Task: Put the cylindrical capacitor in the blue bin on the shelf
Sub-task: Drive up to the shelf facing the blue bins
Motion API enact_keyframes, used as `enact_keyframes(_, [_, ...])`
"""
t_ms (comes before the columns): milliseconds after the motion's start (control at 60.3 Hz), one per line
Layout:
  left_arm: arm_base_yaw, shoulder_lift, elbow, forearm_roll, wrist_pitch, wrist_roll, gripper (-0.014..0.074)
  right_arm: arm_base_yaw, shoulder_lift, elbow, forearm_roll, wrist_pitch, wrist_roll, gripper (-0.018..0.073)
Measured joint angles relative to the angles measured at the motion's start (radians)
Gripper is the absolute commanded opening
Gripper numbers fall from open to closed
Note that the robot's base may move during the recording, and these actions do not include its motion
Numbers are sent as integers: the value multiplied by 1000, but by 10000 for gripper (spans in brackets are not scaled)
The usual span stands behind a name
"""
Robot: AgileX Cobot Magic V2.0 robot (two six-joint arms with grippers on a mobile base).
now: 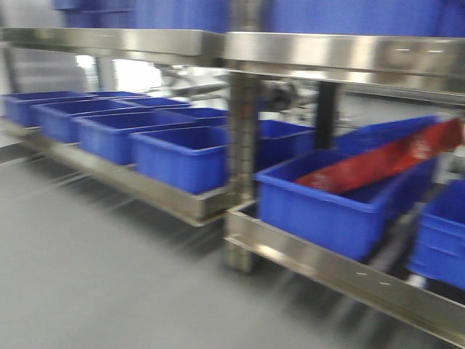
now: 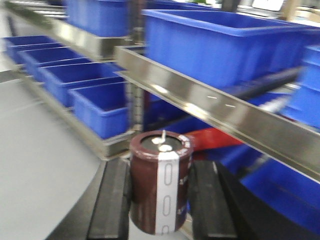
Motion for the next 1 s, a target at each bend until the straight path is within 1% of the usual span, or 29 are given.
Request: enact_keyframes(995, [0,0,0,0,0,0,-111,0,0,0,0,0,0,-162])
